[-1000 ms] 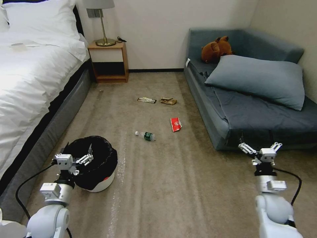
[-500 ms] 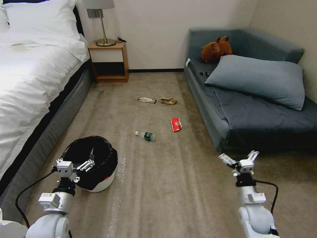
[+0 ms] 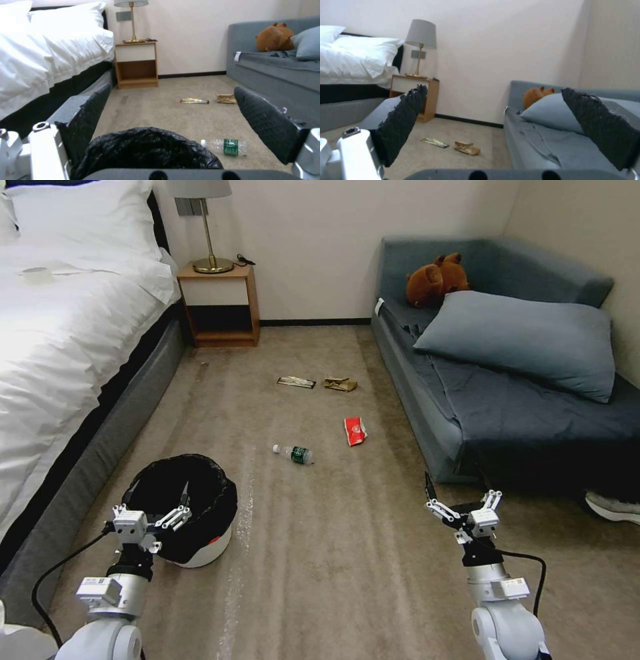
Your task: Pick up the trash bin, then pick up the garbage on the floor and place it into the trash bin.
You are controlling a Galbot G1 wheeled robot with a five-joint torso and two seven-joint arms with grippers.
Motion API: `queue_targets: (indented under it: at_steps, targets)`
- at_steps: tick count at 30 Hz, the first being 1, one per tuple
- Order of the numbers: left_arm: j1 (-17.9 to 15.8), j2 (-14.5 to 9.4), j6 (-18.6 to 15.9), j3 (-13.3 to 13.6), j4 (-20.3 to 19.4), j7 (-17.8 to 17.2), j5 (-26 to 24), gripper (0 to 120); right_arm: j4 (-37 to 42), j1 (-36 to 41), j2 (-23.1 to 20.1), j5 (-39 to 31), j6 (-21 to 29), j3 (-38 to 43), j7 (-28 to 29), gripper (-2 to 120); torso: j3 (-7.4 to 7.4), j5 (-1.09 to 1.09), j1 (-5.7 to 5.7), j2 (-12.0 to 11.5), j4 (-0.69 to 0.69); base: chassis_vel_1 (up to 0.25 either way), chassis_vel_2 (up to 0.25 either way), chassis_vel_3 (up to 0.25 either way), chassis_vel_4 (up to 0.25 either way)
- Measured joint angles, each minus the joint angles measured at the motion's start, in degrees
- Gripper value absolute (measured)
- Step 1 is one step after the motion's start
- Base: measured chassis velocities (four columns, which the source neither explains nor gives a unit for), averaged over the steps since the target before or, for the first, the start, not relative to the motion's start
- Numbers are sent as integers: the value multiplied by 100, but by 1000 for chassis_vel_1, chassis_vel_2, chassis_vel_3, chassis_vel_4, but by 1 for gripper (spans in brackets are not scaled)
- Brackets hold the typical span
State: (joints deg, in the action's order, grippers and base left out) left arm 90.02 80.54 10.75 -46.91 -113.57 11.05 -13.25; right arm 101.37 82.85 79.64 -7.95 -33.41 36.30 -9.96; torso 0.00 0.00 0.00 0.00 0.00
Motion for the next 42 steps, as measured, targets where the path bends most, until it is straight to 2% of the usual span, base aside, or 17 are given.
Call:
queue_targets:
  at_steps: [7,12,16,18,19,20,21,22,23,25,29,31,32,35,37,40,42]
  targets:
    - [7,89,-22,-2,-46,-14,34,99,220,89,-37,-202,403,-272,535,100,0,0,0,0,0,0,0,0,0]
    - [-43,94,-30,-2,-8,-44,7,98,293,78,-50,-268,533,-340,611,100,0,-1,0,0,0,0,0,0,0]
    - [-45,133,-218,6,-35,-362,-74,98,349,76,-58,-366,666,-401,685,100,0,-1,0,0,0,0,0,0,0]
    - [16,162,-413,27,-124,-692,-120,98,343,76,-44,-313,670,-403,691,100,0,0,0,0,0,0,0,0,0]
    - [16,162,-413,27,-124,-692,-120,98,343,76,-44,-313,670,-403,691,100,0,0,0,0,0,0,0,0,0]
    - [118,203,-741,64,-267,-1207,-223,98,307,98,-18,-238,650,-398,687,100,0,0,0,0,0,0,0,0,0]
    - [175,217,-949,92,-375,-1496,-361,98,297,110,-1,-214,638,-398,683,100,0,0,0,0,0,0,0,0,0]
    - [201,228,-1111,107,-445,-1707,-472,98,295,118,13,-195,626,-397,679,100,0,0,0,0,0,0,0,0,0]
    - [201,228,-1111,107,-445,-1707,-472,98,295,118,13,-195,626,-397,679,100,0,0,0,0,0,0,0,0,0]
    - [191,284,-1531,116,-603,-2306,-788,98,297,127,44,-160,608,-391,673,100,0,0,0,0,0,0,0,0,0]
    - [130,338,-1715,94,-647,-2640,-911,98,307,144,59,-141,601,-388,672,100,0,0,0,0,0,0,0,0,0]
    - [45,402,-1912,48,-699,-3058,-1143,98,316,188,67,-85,577,-383,659,100,0,0,0,0,0,0,0,0,0]
    - [45,402,-1912,48,-699,-3058,-1143,98,316,188,67,-85,577,-383,659,100,0,0,0,0,0,0,0,0,0]
    - [-66,445,-2250,14,-723,-3688,-1658,99,242,249,128,0,471,-425,590,100,0,0,0,0,0,0,0,0,0]
    - [-113,461,-2302,5,-712,-3775,-1720,99,224,258,130,14,454,-442,578,100,0,0,0,0,0,0,0,0,0]
    - [-285,484,-2474,-24,-687,-3988,-1952,99,201,276,121,44,428,-482,552,100,0,0,0,0,1,0,0,0,0]
    - [-543,485,-2742,-38,-671,-4291,-2384,99,207,280,101,46,427,-506,545,100,0,0,0,0,0,0,0,0,0]
